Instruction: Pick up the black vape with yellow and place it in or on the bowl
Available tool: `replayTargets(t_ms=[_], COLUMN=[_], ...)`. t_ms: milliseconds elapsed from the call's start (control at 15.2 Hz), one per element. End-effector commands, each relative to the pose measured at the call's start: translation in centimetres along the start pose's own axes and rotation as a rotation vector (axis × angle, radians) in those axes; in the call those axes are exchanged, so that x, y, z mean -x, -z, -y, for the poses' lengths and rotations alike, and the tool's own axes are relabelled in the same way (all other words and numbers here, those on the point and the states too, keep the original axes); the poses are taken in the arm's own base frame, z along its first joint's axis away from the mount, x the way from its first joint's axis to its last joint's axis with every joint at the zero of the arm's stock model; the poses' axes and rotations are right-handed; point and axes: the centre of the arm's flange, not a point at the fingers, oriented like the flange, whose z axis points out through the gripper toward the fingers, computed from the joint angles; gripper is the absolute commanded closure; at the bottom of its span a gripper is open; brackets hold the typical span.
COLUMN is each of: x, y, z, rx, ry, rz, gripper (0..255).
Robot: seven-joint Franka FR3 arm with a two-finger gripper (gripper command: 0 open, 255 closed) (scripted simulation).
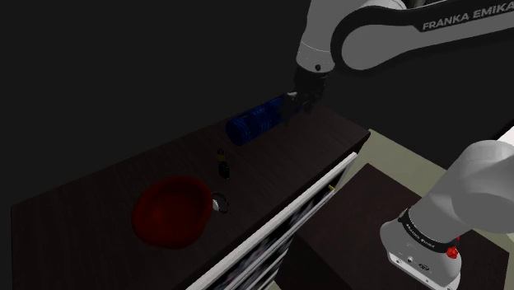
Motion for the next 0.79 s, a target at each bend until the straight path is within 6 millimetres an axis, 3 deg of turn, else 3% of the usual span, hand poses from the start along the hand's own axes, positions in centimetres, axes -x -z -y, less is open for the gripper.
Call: replayTargets(t_ms=[0,726], x=[-1.0,-5.6], y=[-1.3,-6.9], z=[2.6,14.6], rx=[-0.004,-0.014], ry=[0.004,0.026], rz=[-0.012,-0.072], gripper=[0,0])
